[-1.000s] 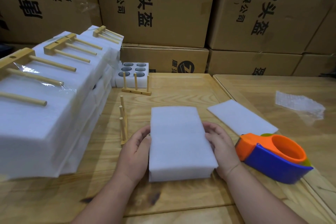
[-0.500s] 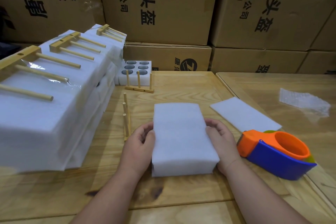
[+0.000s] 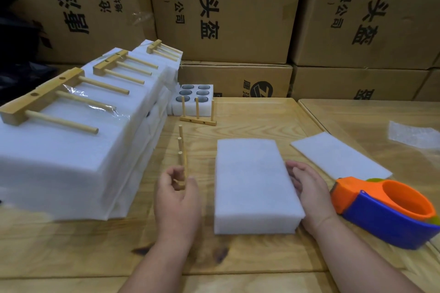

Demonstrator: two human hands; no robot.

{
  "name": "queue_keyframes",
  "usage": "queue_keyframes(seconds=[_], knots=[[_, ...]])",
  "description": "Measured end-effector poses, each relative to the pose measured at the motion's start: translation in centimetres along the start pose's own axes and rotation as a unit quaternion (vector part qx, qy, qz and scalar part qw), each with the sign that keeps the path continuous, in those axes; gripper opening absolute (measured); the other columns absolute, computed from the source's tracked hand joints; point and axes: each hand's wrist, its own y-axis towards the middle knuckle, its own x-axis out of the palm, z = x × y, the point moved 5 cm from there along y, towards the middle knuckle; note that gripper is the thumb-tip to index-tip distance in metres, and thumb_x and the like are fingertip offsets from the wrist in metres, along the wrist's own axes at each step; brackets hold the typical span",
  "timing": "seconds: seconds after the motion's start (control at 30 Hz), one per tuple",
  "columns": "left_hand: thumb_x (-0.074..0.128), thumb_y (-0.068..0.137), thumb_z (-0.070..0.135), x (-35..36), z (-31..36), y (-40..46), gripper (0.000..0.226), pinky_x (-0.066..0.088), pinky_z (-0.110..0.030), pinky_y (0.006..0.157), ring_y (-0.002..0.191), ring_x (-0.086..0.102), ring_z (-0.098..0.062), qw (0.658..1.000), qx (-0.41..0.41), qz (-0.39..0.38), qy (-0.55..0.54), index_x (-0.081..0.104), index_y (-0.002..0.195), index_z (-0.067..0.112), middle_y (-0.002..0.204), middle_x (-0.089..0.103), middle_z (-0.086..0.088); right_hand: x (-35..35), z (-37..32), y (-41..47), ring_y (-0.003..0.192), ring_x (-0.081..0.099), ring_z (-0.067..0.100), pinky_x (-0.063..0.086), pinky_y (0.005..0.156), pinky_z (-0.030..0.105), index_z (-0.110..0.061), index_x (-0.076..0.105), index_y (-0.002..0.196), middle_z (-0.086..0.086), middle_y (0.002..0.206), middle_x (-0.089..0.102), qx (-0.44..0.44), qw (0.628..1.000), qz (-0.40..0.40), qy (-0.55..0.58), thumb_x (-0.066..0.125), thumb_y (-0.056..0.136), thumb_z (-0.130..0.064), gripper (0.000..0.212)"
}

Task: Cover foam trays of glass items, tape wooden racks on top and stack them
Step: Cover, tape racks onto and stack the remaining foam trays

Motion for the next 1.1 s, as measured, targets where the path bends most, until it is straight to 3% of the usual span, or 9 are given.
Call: queue_keyframes(seconds=[0.07,0.13,0.33,0.43,0.57,0.7,0.83,0.93,1.1], knots=[[0.062,0.081,0.023,-1.1,0.0,1.8,0.026,0.044,-0.029,0.079,0.088,0.053,-0.021,0.999,0.011,0.036,0.008,0.051,0.104,0.031,0.102,0.055,0.002,0.1,0.0,0.1,0.084,0.075,0.015,0.054,0.068,0.029,-0.014,0.070,0.103,0.004,0.096,0.079,0.002,1.000,0.002,0.000,0.044,0.100,-0.007,0.027],[0.056,0.087,0.013,-1.7,-0.5,4.3,0.030,0.043,-0.014,0.072,0.087,0.059,-0.008,0.999,-0.005,0.037,0.023,0.051,0.112,0.029,0.110,0.056,0.003,0.1,0.0,0.1,0.084,0.075,0.015,0.054,0.066,0.028,-0.012,0.069,0.102,0.005,0.095,0.078,0.003,1.000,0.002,-0.001,0.042,0.099,-0.005,0.028],[0.054,0.101,0.016,0.0,-3.5,8.8,0.038,0.043,-0.010,0.060,0.075,0.061,0.008,0.975,-0.110,-0.135,0.137,0.057,0.138,0.027,0.117,0.068,0.011,0.0,0.0,0.2,0.088,0.074,0.016,0.054,0.069,0.028,-0.011,0.069,0.099,0.007,0.098,0.078,0.004,1.000,0.004,-0.001,0.041,0.098,-0.004,0.029],[0.064,0.097,0.029,0.5,-3.2,8.7,0.035,0.044,-0.007,0.059,0.075,0.066,0.008,0.956,-0.093,-0.192,0.202,0.063,0.132,0.032,0.099,0.068,0.020,0.0,0.1,0.3,0.088,0.074,0.016,0.054,0.067,0.027,-0.012,0.070,0.100,0.008,0.098,0.078,0.000,1.000,-0.001,-0.014,0.041,0.098,-0.007,0.029],[0.065,0.096,0.031,1.1,-2.9,8.7,0.028,0.046,-0.028,0.088,0.101,0.062,-0.008,0.939,-0.045,-0.186,0.286,0.071,0.123,0.025,0.125,0.066,0.003,0.1,0.1,0.3,0.087,0.075,0.017,0.055,0.065,0.027,-0.016,0.072,0.096,0.008,0.097,0.078,0.000,1.000,-0.006,-0.018,0.043,0.097,-0.009,0.030],[0.060,0.099,0.034,1.6,-2.0,8.4,0.020,0.039,-0.023,0.073,0.091,0.057,-0.007,0.943,-0.026,-0.156,0.293,0.069,0.112,0.021,0.120,0.064,0.000,0.3,-0.1,0.1,0.081,0.075,0.016,0.056,0.058,0.023,-0.020,0.074,0.089,0.007,0.095,0.078,0.001,1.000,-0.012,-0.011,0.043,0.097,-0.008,0.034],[0.061,0.098,0.033,2.5,1.2,7.9,0.019,0.045,-0.029,0.082,0.100,0.062,-0.013,0.966,0.007,-0.141,0.219,0.068,0.111,0.022,0.111,0.069,0.005,0.3,-0.2,0.0,0.083,0.075,0.017,0.056,0.058,0.022,-0.017,0.073,0.090,0.008,0.096,0.078,-0.004,1.000,-0.016,-0.005,0.043,0.098,-0.008,0.032],[0.068,0.090,0.036,3.7,4.6,7.1,0.006,0.041,-0.020,0.068,0.078,0.059,0.003,0.964,0.060,-0.159,0.202,0.071,0.092,0.031,0.092,0.069,0.016,0.2,-0.1,0.0,0.087,0.075,0.017,0.056,0.060,0.022,-0.018,0.074,0.091,0.008,0.098,0.078,-0.006,1.000,-0.019,-0.006,0.045,0.100,-0.011,0.031],[0.071,0.089,0.035,6.5,10.2,4.9,0.007,0.035,-0.004,0.072,0.095,0.054,0.008,0.912,0.202,-0.269,0.234,0.069,0.083,0.040,0.087,0.062,0.038,0.2,0.0,0.0,0.092,0.074,0.018,0.053,0.071,0.028,-0.013,0.072,0.098,0.010,0.100,0.077,-0.010,0.999,-0.032,-0.009,0.045,0.103,-0.015,0.028]])
